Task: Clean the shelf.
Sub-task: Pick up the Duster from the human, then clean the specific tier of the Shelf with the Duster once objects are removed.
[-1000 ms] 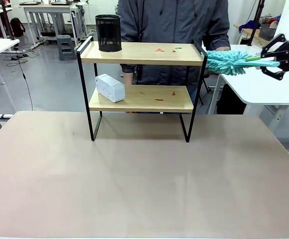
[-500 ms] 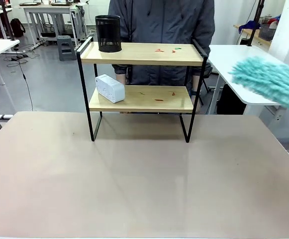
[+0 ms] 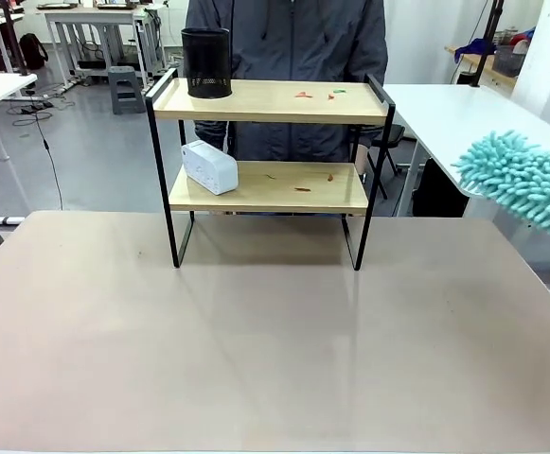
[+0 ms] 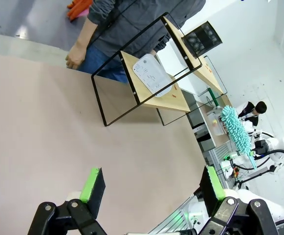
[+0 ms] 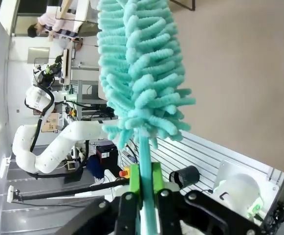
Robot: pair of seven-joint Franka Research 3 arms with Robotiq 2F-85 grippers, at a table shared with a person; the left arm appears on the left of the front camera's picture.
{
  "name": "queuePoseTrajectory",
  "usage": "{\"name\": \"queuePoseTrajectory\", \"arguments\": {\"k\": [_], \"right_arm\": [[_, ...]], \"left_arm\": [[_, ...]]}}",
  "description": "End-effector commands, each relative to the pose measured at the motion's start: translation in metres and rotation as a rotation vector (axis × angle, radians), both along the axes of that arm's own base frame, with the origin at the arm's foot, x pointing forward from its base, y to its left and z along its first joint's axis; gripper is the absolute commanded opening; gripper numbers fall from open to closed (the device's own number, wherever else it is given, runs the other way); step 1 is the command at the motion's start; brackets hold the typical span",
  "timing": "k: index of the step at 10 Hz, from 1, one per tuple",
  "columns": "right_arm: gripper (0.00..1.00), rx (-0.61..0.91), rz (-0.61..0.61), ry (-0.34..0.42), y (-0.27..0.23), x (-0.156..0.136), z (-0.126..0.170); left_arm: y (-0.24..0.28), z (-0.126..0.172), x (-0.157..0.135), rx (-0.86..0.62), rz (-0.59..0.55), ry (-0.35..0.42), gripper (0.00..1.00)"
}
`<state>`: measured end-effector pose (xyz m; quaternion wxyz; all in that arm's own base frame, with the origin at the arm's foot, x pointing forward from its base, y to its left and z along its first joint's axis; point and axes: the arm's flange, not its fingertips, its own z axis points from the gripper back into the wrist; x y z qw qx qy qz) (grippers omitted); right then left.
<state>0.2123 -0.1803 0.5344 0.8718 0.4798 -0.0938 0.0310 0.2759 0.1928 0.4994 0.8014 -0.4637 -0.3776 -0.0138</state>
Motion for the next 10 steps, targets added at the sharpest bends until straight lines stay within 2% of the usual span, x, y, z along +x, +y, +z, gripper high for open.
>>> {"name": "queuePoseTrajectory", "arguments": {"k": [1, 10], "right_arm": [[0.00, 0.010, -0.021, 0.008, -0.0015, 0.0063, 0.0088], [0.00, 0.010, -0.021, 0.008, -0.0015, 0.0063, 0.0088]], "left_arm": [[-0.0008, 0.0008, 0.0020, -0.001, -0.005, -0.029, 1.00], [-0.0008, 0.0008, 0.0020, -0.001, -0.005, -0.029, 1.00]]}}
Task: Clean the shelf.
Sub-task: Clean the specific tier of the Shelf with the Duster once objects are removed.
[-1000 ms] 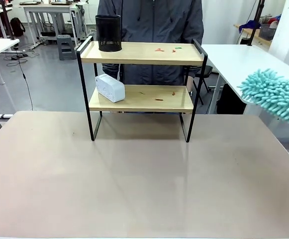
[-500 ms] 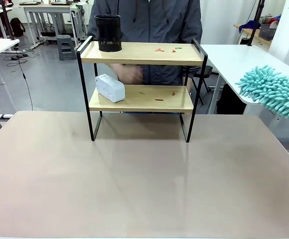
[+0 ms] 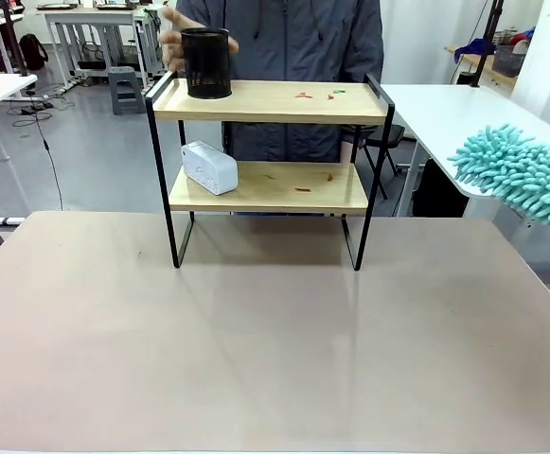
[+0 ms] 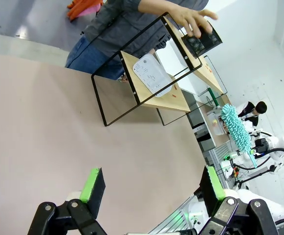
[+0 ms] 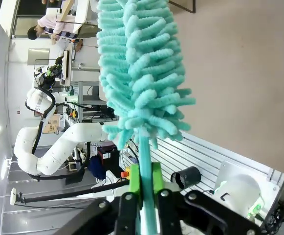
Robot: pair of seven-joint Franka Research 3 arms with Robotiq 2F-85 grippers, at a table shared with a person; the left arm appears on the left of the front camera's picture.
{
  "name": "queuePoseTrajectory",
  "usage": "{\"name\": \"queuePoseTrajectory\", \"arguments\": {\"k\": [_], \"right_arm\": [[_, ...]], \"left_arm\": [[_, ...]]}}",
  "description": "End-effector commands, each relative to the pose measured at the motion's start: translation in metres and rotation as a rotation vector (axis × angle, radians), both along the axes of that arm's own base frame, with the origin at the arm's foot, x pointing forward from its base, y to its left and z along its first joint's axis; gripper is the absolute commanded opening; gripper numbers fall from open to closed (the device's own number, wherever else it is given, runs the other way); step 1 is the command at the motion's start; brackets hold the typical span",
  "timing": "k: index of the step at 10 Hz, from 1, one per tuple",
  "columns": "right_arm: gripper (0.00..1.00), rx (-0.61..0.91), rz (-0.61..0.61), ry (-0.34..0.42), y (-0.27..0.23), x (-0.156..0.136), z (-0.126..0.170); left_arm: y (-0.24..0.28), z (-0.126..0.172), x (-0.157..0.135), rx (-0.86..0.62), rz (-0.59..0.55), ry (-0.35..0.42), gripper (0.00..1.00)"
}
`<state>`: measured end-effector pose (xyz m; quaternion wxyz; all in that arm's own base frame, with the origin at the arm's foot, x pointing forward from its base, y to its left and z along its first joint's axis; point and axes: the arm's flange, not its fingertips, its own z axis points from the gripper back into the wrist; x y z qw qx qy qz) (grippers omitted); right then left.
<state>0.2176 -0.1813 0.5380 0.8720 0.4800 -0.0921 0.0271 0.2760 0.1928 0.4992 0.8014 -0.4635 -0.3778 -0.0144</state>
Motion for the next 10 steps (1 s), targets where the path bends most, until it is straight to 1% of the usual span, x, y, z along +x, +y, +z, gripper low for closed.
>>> {"name": "queuePoseTrajectory", "arguments": {"k": [1, 4, 5, 6, 7, 8, 9, 10], "right_arm": [[0.00, 0.009, -0.016, 0.001, -0.001, 0.001, 0.005], [0.00, 0.009, -0.016, 0.001, -0.001, 0.001, 0.005], [0.12, 0.000, 0.000, 0.000, 0.000, 0.000, 0.000], [0.12, -0.055, -0.075, -0.072, 0.014, -0.001, 0.033], [0.12, -0.140, -0.125, -0.179, 0.042, 0.003, 0.081], [0.12, -0.205, -0.145, -0.262, 0.074, 0.005, 0.119], [0.12, -0.276, -0.182, -0.337, 0.111, 0.006, 0.149], [0.12, -0.323, -0.151, -0.358, 0.139, 0.009, 0.164]], "left_arm": [[-0.001, 0.001, 0.002, -0.001, -0.005, -0.028, 1.00], [-0.001, 0.001, 0.002, -0.001, -0.005, -0.028, 1.00], [-0.001, 0.001, 0.002, -0.001, -0.005, -0.028, 1.00], [-0.001, 0.001, 0.002, -0.001, -0.005, -0.028, 1.00], [-0.001, 0.001, 0.002, -0.001, -0.005, -0.028, 1.00], [-0.001, 0.001, 0.002, -0.001, -0.005, -0.028, 1.00], [-0.001, 0.001, 0.002, -0.001, -0.005, -0.028, 1.00], [-0.001, 0.001, 0.002, -0.001, -0.005, -0.028, 1.00]]}}
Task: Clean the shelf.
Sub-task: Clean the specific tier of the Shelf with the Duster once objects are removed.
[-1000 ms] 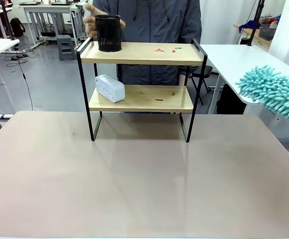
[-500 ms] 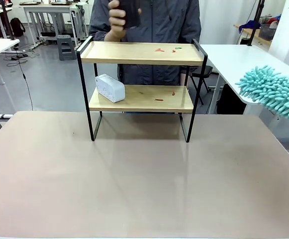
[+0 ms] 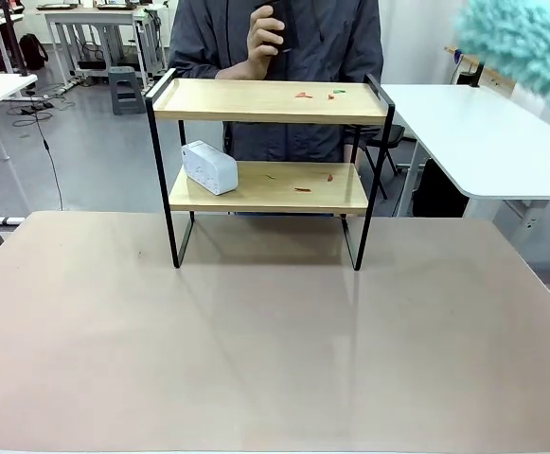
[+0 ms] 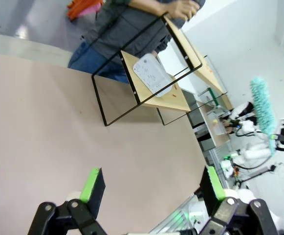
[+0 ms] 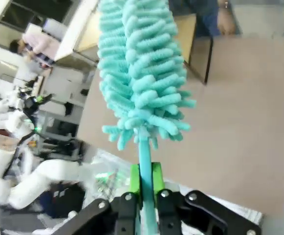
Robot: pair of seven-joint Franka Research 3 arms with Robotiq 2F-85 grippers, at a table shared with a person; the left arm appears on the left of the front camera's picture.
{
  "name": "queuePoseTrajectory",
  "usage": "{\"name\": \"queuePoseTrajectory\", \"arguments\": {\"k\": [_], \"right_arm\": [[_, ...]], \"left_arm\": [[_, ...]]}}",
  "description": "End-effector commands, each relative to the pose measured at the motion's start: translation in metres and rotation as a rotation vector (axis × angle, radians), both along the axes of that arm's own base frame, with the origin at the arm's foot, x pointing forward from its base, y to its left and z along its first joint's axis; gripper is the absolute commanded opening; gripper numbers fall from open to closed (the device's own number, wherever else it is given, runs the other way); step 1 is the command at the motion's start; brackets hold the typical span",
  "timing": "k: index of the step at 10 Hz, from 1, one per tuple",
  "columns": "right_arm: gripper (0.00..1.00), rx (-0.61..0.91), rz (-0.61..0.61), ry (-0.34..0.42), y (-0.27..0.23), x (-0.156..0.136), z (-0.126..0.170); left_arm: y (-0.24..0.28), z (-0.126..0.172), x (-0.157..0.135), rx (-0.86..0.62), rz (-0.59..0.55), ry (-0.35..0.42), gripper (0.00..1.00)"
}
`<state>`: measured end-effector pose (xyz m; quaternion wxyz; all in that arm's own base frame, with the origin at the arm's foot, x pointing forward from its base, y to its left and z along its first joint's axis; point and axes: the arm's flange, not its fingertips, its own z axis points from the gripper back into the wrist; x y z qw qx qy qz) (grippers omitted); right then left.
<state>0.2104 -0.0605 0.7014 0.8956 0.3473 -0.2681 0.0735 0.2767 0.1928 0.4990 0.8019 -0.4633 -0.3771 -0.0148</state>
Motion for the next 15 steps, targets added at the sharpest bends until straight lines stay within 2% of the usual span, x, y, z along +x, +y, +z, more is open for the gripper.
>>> {"name": "queuePoseTrajectory", "arguments": {"k": [1, 3, 4, 5, 7, 8, 9, 11, 12, 13, 14, 15], "right_arm": [[0.12, -0.185, -0.057, -0.078, 0.073, 0.032, 0.021], [0.12, -0.290, -0.047, -0.089, 0.130, 0.059, 0.020], [0.12, -0.312, -0.037, -0.099, 0.142, 0.061, 0.011], [0.12, -0.245, -0.009, -0.133, 0.131, 0.033, 0.029], [0.12, -0.245, -0.009, -0.133, 0.131, 0.033, 0.029], [0.12, -0.297, 0.006, -0.132, 0.148, 0.049, 0.019], [0.12, -0.349, -0.063, -0.083, 0.147, 0.057, 0.019], [0.12, -0.441, -0.086, -0.064, 0.180, 0.106, 0.038], [0.12, -0.477, -0.080, -0.053, 0.192, 0.130, 0.042], [0.12, -0.504, -0.126, -0.036, 0.204, 0.153, 0.040], [0.12, -0.546, -0.190, -0.014, 0.216, 0.170, 0.035], [0.12, -0.604, -0.214, -0.020, 0.226, 0.172, 0.032]], "left_arm": [[-0.001, 0.001, 0.001, -0.002, -0.004, -0.029, 1.00], [-0.001, 0.001, 0.001, -0.002, -0.004, -0.029, 1.00], [-0.001, 0.001, 0.001, -0.002, -0.004, -0.029, 1.00], [-0.001, 0.001, 0.001, -0.002, -0.004, -0.029, 1.00], [-0.001, 0.001, 0.001, -0.002, -0.004, -0.029, 1.00], [-0.001, 0.001, 0.001, -0.002, -0.004, -0.029, 1.00], [-0.001, 0.001, 0.001, -0.002, -0.004, -0.029, 1.00], [-0.001, 0.001, 0.001, -0.002, -0.004, -0.029, 1.00], [-0.001, 0.001, 0.001, -0.002, -0.004, -0.029, 1.00], [-0.001, 0.001, 0.001, -0.002, -0.004, -0.029, 1.00], [-0.001, 0.001, 0.001, -0.002, -0.004, -0.029, 1.00], [-0.001, 0.001, 0.001, -0.002, -0.004, -0.029, 1.00]]}}
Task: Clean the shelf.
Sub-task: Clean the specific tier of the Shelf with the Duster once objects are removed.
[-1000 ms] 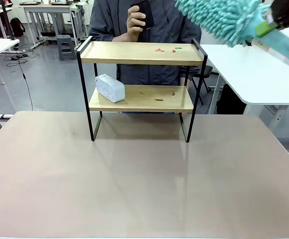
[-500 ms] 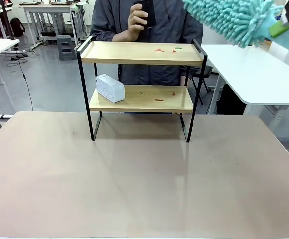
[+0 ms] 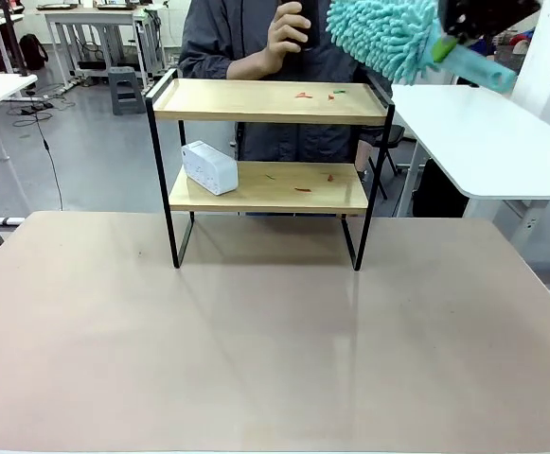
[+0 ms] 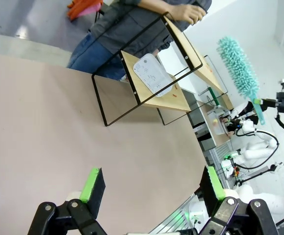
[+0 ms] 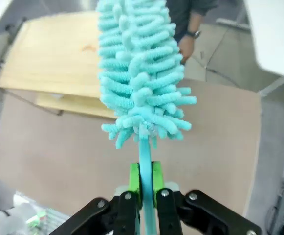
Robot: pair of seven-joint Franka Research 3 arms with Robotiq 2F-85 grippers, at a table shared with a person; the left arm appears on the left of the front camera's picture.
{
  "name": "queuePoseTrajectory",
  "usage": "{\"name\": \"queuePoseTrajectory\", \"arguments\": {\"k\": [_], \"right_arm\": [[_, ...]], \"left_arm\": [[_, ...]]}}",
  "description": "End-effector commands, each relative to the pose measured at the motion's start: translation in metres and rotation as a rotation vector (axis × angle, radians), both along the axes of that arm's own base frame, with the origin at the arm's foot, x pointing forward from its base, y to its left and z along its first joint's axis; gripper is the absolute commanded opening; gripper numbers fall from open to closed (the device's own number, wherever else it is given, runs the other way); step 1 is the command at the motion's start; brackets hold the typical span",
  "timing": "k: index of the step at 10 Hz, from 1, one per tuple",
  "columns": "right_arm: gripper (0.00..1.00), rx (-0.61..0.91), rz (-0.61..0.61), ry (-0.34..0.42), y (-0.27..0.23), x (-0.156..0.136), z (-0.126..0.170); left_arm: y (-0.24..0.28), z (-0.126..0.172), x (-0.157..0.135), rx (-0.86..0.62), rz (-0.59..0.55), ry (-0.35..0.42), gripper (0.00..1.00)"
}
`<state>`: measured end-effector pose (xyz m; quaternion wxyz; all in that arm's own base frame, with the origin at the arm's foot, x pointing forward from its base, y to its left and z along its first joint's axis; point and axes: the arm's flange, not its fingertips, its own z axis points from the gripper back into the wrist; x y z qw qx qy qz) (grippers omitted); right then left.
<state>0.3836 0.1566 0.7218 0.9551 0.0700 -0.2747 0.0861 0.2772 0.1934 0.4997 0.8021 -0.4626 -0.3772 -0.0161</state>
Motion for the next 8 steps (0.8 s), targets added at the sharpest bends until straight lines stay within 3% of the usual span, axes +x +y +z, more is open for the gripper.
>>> {"name": "queuePoseTrajectory", "arguments": {"k": [1, 3, 6, 8], "right_arm": [[0.12, -0.074, -0.061, -0.002, 0.021, 0.001, 0.008], [0.12, -0.104, -0.078, 0.028, 0.029, 0.009, -0.001], [0.12, -0.102, -0.082, 0.134, 0.030, 0.017, -0.017], [0.12, -0.100, -0.081, 0.123, 0.029, 0.014, -0.018]], "left_arm": [[-0.001, 0.000, 0.001, -0.005, -0.002, -0.028, 1.00], [-0.001, 0.000, 0.001, -0.005, -0.002, -0.028, 1.00], [-0.001, 0.000, 0.001, -0.005, -0.002, -0.028, 1.00], [-0.001, 0.000, 0.001, -0.005, -0.002, -0.028, 1.00]]}}
